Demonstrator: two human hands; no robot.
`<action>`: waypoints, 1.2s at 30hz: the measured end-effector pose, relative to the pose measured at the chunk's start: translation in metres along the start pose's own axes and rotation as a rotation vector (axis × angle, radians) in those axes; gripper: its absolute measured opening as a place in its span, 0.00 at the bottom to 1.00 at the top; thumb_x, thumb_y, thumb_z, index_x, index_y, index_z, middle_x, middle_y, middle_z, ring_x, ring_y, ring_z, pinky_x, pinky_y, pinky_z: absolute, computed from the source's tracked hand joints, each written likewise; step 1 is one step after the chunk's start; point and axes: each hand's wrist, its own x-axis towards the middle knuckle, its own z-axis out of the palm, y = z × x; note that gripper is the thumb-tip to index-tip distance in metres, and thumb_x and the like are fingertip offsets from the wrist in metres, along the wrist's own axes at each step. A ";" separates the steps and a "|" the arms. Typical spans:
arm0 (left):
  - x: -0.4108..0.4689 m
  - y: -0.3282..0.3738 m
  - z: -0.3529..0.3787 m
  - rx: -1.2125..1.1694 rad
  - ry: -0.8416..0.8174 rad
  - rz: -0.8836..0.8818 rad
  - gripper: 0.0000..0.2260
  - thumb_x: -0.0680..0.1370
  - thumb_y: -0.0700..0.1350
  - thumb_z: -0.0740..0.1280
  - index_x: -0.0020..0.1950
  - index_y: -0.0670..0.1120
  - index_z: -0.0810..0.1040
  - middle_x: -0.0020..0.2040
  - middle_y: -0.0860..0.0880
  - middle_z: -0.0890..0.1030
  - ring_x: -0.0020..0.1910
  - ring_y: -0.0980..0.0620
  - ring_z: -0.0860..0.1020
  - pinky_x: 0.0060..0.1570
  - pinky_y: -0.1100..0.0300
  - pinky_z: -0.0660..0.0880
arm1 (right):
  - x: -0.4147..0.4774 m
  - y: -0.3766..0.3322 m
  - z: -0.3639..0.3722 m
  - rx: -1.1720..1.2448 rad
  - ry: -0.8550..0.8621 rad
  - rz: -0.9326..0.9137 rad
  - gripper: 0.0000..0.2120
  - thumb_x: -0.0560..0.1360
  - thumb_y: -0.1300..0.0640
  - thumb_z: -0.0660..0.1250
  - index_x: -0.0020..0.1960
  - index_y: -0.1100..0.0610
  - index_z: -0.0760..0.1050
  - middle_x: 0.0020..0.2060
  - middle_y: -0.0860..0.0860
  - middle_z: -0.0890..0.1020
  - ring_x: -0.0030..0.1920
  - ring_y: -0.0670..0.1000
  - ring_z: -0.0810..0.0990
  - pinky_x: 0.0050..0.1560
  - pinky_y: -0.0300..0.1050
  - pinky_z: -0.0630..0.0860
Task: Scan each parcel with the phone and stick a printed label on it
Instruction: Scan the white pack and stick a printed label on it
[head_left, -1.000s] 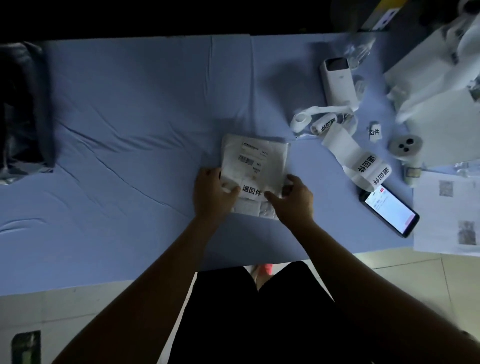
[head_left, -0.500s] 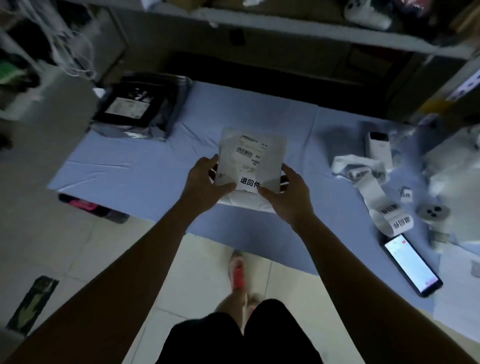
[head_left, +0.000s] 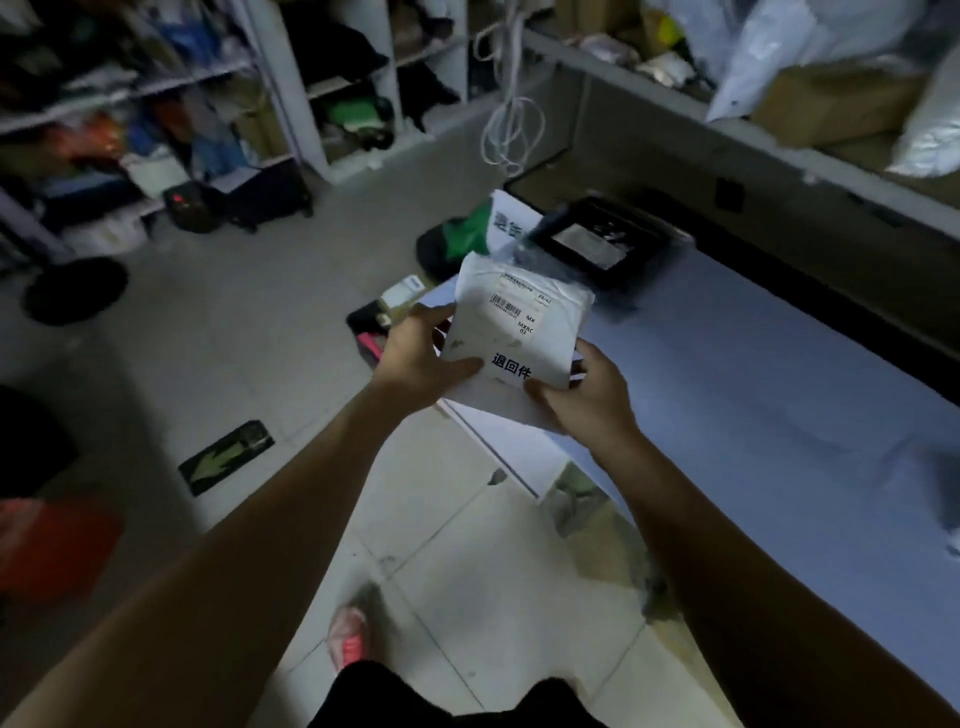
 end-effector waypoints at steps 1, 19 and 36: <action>0.003 -0.019 -0.022 0.002 0.016 -0.005 0.20 0.66 0.43 0.80 0.56 0.49 0.82 0.39 0.59 0.78 0.34 0.64 0.77 0.30 0.66 0.72 | 0.006 -0.013 0.027 -0.003 -0.015 -0.003 0.29 0.68 0.53 0.79 0.67 0.50 0.75 0.51 0.47 0.82 0.47 0.45 0.81 0.43 0.42 0.79; 0.152 -0.323 -0.181 0.185 -0.183 -0.301 0.32 0.68 0.47 0.79 0.71 0.49 0.75 0.53 0.51 0.74 0.42 0.60 0.74 0.37 0.71 0.68 | 0.156 -0.073 0.365 -0.145 -0.200 0.163 0.31 0.69 0.51 0.80 0.66 0.60 0.73 0.55 0.56 0.83 0.53 0.54 0.83 0.44 0.34 0.75; 0.525 -0.479 -0.031 0.197 -0.501 -0.173 0.30 0.71 0.42 0.78 0.71 0.45 0.73 0.58 0.46 0.77 0.53 0.50 0.78 0.57 0.56 0.76 | 0.519 0.039 0.476 -0.039 0.032 0.579 0.36 0.71 0.52 0.77 0.74 0.57 0.68 0.65 0.57 0.77 0.65 0.59 0.77 0.65 0.59 0.76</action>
